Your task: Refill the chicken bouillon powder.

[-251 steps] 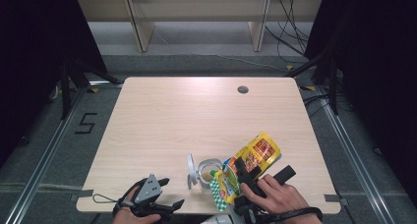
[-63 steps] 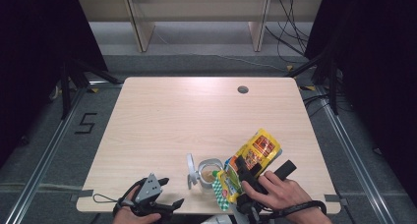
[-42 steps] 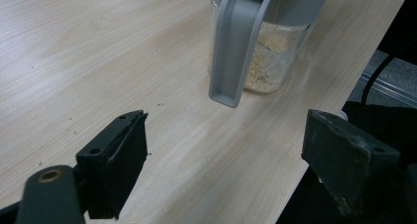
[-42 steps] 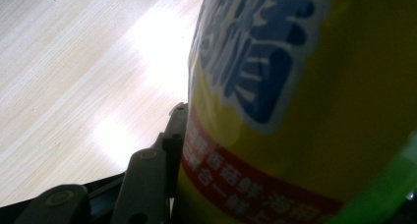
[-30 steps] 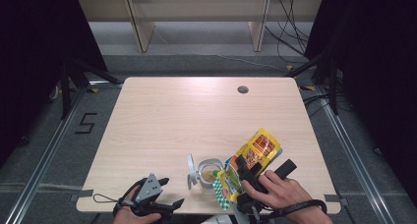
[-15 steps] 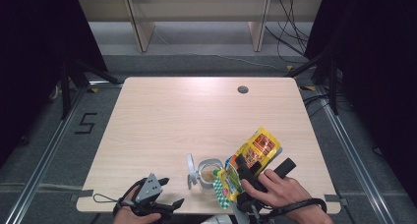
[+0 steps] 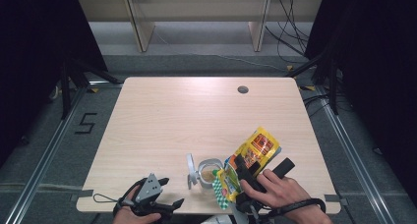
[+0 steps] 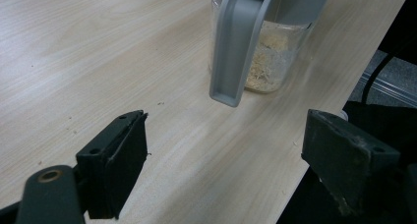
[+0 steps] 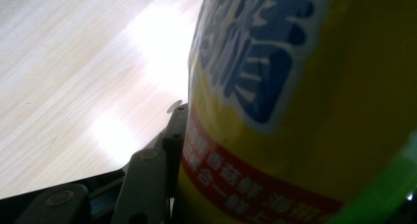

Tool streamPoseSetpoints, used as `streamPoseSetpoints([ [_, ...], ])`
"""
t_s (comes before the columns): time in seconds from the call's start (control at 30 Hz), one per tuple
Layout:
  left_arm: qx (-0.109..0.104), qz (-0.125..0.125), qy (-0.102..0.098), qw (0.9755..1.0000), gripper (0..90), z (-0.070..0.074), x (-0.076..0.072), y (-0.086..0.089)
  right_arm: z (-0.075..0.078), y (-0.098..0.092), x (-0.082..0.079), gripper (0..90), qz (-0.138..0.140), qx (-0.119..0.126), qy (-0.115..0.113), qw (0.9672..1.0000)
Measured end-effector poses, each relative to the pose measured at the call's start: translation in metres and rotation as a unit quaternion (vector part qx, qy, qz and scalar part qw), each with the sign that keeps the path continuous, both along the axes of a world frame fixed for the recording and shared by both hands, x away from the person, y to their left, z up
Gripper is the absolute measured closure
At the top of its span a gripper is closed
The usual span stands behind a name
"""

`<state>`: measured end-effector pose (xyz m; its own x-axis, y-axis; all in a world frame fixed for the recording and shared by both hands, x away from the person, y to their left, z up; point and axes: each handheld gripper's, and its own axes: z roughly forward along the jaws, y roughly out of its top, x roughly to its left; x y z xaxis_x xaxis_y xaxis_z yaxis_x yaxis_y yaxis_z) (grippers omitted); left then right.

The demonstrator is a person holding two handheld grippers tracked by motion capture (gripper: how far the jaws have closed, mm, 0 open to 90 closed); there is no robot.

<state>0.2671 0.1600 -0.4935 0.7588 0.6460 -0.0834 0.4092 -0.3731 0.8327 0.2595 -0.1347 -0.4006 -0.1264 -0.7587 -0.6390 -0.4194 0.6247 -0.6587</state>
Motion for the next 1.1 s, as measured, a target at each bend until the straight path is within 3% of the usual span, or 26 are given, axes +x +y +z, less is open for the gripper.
streamPoseSetpoints([
  [0.3,0.008,0.000,0.000,1.0000,16.6,0.0005,0.0001,0.0007,-0.0003,-0.0008,-0.0001,59.4,0.003,-0.002,-0.001,1.0000],
  [0.4,0.005,0.003,-0.001,1.0000,16.6,0.0004,-0.0001,0.0002,0.0005,-0.0027,0.0006,59.4,-0.005,0.007,-0.001,1.0000],
  [1.0,0.001,0.000,-0.001,1.0000,16.6,0.0003,0.0000,0.0001,0.0011,-0.0009,0.0005,59.4,0.000,0.003,-0.002,1.0000],
  [1.1,0.016,-0.007,0.000,0.9998,16.6,0.0014,0.0004,0.0019,0.0009,-0.0013,0.0004,59.4,0.000,0.003,-0.001,1.0000],
])
